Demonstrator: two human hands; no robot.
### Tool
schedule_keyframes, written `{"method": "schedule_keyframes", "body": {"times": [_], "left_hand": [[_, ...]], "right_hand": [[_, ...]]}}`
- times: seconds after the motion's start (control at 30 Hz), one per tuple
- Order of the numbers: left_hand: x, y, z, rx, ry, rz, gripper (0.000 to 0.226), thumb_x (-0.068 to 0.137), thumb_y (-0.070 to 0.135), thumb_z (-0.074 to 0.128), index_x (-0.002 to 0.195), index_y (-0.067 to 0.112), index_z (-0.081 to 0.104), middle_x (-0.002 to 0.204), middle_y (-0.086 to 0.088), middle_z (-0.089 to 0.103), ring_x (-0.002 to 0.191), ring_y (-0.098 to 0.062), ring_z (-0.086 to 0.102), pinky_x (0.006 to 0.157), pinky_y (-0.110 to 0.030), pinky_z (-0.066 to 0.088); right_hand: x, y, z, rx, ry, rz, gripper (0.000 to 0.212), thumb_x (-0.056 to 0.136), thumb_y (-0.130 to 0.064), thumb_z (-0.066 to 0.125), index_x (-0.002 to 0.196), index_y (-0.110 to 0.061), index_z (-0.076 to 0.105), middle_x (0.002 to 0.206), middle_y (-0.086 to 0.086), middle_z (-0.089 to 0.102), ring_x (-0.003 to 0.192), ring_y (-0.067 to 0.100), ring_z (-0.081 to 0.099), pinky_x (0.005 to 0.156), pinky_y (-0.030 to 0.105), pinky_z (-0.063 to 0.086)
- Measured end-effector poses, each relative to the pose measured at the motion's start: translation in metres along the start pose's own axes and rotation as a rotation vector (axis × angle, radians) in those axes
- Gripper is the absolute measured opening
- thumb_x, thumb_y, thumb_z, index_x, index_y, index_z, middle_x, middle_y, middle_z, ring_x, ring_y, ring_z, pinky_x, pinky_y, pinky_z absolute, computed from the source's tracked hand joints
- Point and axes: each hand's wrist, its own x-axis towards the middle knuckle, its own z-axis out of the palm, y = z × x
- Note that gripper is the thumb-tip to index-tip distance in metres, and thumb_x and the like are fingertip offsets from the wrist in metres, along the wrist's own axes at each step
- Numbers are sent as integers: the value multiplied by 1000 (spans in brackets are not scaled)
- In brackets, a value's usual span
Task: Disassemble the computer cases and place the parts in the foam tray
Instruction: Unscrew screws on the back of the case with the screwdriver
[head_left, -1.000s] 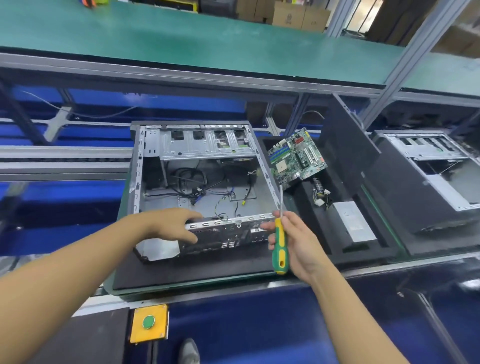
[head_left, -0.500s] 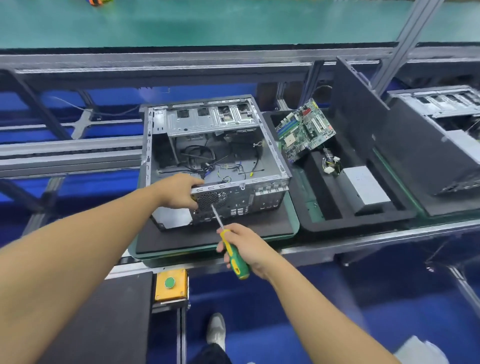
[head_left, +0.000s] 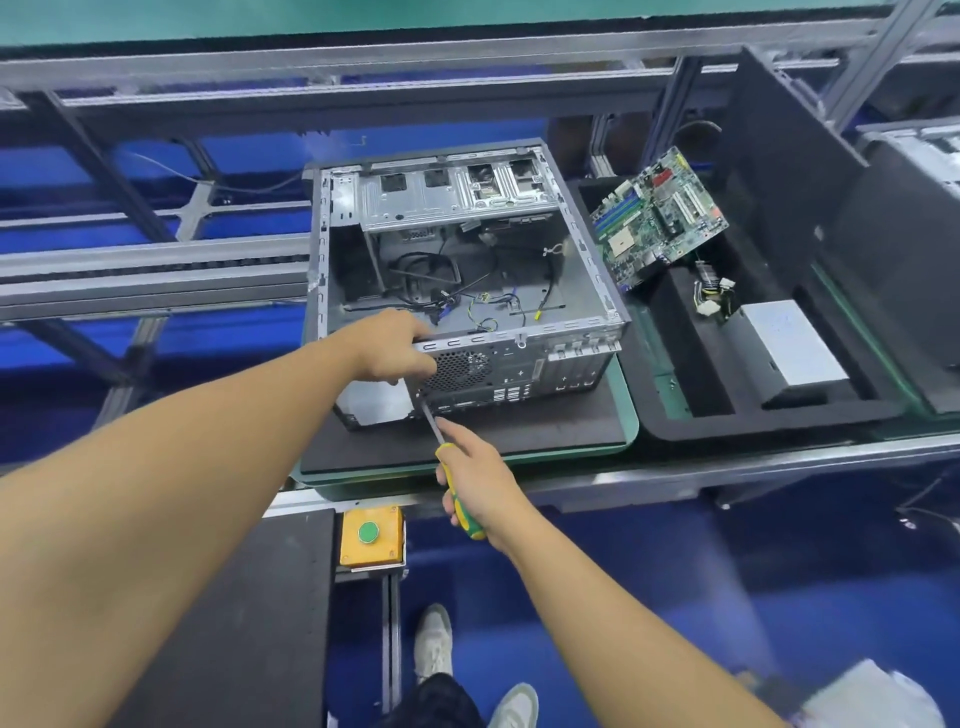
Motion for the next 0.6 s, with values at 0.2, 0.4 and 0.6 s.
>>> {"method": "schedule_keyframes", "body": {"times": [0.2, 0.4, 0.6], "left_hand": [[-1, 1, 0, 4, 6, -9, 21, 60, 31, 57, 74, 21, 69, 66, -5, 68, 64, -28, 69, 59, -42, 58], [0, 1, 0, 8, 0, -12, 29, 60, 32, 56, 77, 13, 68, 73, -13, 69, 69, -33, 69, 63, -49, 60], [-1, 2, 0, 2, -1, -16, 36, 59, 31, 55, 83, 9, 69, 75, -15, 69, 72, -33, 69, 64, -48, 60]], "right_hand": [[-2, -1, 2, 37, 19, 15, 48, 101, -22, 37, 143, -42, 47, 77, 2, 53, 44, 15, 43, 43, 25, 40], [-1, 2, 0, 56, 19, 11, 48, 99, -22, 39, 142, -43, 49, 75, 1, 54, 45, 14, 44, 43, 26, 40], [-3, 0, 2, 166, 0, 29, 46, 99, -21, 40, 137, -44, 51, 70, 0, 53, 45, 16, 44, 42, 26, 40]]}}
